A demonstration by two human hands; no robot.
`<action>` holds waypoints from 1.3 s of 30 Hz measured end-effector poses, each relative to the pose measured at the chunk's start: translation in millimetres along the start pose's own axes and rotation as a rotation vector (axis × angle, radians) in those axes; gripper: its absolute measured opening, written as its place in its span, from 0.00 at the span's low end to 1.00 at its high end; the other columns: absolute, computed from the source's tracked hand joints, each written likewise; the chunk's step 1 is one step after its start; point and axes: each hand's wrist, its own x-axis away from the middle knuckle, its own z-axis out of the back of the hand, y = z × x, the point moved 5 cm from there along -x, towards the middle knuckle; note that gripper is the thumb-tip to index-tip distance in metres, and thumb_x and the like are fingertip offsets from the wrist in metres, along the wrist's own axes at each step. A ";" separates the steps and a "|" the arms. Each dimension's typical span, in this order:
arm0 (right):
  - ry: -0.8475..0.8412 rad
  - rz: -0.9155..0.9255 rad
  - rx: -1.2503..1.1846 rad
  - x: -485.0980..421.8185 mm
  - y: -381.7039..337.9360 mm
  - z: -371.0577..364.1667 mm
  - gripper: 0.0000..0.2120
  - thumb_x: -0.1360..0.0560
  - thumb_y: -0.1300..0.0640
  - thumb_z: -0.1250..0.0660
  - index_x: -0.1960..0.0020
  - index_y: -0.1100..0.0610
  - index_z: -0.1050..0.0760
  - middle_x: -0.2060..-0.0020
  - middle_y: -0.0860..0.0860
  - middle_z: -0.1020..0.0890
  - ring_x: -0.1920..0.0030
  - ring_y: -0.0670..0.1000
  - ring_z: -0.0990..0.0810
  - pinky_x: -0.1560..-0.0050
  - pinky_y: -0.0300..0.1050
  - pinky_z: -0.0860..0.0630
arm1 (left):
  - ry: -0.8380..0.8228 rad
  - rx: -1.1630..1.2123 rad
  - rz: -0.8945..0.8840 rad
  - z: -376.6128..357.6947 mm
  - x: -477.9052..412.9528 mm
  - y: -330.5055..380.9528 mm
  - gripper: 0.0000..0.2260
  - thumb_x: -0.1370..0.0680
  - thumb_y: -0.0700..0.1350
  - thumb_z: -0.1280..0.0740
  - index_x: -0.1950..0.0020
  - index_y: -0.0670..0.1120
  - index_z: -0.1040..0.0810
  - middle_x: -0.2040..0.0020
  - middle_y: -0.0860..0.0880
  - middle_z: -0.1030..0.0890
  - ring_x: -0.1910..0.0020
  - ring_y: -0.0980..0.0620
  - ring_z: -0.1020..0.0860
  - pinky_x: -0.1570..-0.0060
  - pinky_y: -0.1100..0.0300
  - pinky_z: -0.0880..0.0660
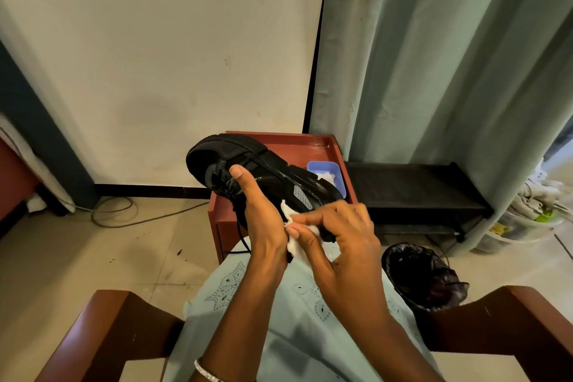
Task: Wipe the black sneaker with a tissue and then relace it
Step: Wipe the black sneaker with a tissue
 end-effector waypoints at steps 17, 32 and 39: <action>0.015 0.053 0.265 -33.6 24.0 3.2 0.07 0.22 0.48 0.33 0.48 0.45 0.17 0.52 0.41 0.20 0.47 0.49 0.30 0.50 0.41 0.40 | -0.009 -0.104 -0.012 2.2 -5.8 0.6 0.23 0.28 0.71 0.36 0.69 0.54 0.17 0.60 0.56 0.16 0.56 0.55 0.18 0.42 0.46 0.23; -0.024 0.076 0.311 -57.7 23.8 -4.4 0.09 0.21 0.46 0.37 0.50 0.44 0.18 0.55 0.41 0.21 0.49 0.48 0.30 0.54 0.43 0.44 | -0.063 -0.204 -0.016 -2.7 -3.4 -2.9 0.33 0.39 0.77 0.35 0.57 0.48 0.21 0.51 0.42 0.16 0.50 0.41 0.18 0.38 0.36 0.27; -0.016 0.144 0.174 -20.4 29.6 14.8 0.10 0.21 0.55 0.36 0.47 0.55 0.16 0.53 0.48 0.20 0.52 0.49 0.25 0.51 0.35 0.29 | -0.023 -0.198 -0.014 8.1 -14.4 -3.5 0.34 0.42 0.81 0.36 0.56 0.52 0.25 0.53 0.48 0.21 0.55 0.43 0.22 0.38 0.35 0.29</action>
